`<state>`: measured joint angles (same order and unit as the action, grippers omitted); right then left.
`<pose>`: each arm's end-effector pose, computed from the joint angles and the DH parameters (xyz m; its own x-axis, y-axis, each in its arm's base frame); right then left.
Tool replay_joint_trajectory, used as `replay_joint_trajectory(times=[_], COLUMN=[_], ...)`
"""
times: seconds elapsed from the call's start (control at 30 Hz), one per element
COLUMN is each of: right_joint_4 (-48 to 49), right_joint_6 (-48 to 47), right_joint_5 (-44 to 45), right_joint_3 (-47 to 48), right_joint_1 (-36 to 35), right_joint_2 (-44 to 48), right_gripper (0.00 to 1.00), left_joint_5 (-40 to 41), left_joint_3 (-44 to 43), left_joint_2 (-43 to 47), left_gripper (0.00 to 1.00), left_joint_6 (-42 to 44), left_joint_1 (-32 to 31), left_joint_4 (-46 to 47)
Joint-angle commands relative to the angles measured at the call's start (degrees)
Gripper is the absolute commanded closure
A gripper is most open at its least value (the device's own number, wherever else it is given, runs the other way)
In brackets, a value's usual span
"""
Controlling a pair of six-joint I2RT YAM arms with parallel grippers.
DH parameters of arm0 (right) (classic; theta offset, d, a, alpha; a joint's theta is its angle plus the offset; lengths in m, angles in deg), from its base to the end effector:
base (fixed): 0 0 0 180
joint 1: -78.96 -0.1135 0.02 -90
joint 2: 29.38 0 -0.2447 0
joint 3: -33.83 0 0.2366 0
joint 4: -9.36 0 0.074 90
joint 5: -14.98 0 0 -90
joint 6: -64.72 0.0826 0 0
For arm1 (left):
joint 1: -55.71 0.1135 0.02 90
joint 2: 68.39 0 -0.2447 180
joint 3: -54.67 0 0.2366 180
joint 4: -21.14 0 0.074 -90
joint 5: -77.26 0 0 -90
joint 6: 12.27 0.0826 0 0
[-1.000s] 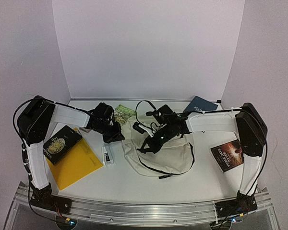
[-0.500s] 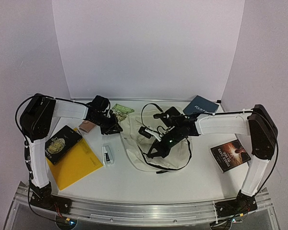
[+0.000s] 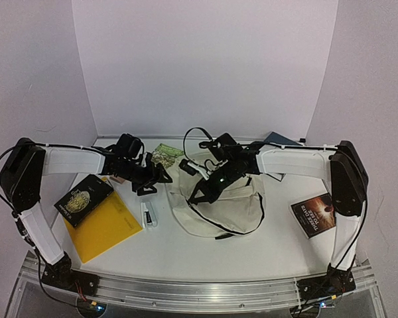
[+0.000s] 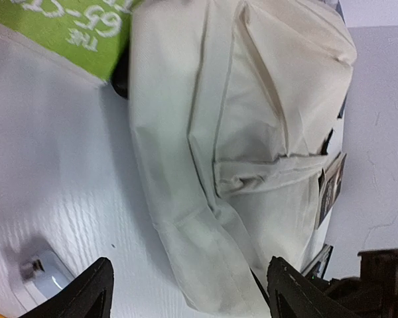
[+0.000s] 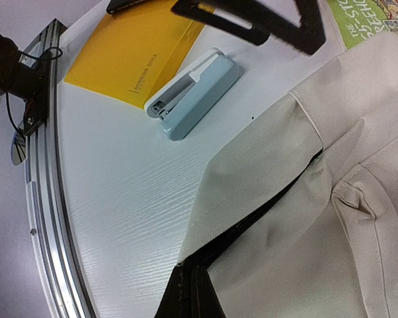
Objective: Pack the student bag
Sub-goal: Unzip the student bag at the center of the board.
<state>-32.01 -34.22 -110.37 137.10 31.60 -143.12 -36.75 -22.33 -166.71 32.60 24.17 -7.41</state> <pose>0.2619 0.3550 0.1833 -0.3953 -0.6164 -0.6810 -0.9147 0.1961 0.3534 0.2996 -0.2233 0.1553 -0.9568 -0.1724 -0.2342 0.0330 0.7359 -0.6763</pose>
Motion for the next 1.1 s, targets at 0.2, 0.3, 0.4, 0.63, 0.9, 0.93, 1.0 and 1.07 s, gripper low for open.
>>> replay_joint_trajectory(times=[0.2,0.3,0.4,0.63,0.9,0.93,1.0,1.07], right_joint_4=[0.4,0.4,0.4,0.5,0.2,0.1,-0.2,-0.7], right_joint_6=[1.5,1.4,1.3,1.0,0.6,0.2,-0.6,-1.4], right_joint_5=[-0.2,-0.8,-1.6,-3.9,-4.0,-3.3,-2.2,-1.3], right_joint_3=[3.4,3.1,2.3,1.0,0.3,-1.1,-3.6,-6.6], right_joint_1=[-0.3,-0.3,-0.4,-1.5,-2.1,-2.1,-2.1,-2.0], right_joint_2=[-1.2,-1.3,-1.6,-2.4,-1.6,-0.7,1.2,3.1], right_gripper=[1.00,1.00,1.00,1.00,1.00,1.00,1.00,1.00], left_joint_5=[0.2,-0.1,-1.3,-2.3,1.4,1.7,2.1,2.2], left_joint_3=[-0.1,-0.9,-1.5,-2.2,-0.7,0.0,1.2,1.8], left_joint_2=[0.5,-1.7,-3.9,-7.9,-6.8,-6.3,-5.6,-5.3], left_gripper=[0.31,0.32,0.32,0.36,0.83,0.88,0.97,1.00], left_joint_6=[-2.9,-3.3,-3.9,-4.4,-5.4,-6.0,-7.2,-8.1], left_joint_1=[-6.8,-7.8,-8.6,-9.1,-8.5,-8.0,-6.8,-5.7], left_joint_4=[1.1,2.2,4.1,6.5,5.4,5.7,6.5,7.3])
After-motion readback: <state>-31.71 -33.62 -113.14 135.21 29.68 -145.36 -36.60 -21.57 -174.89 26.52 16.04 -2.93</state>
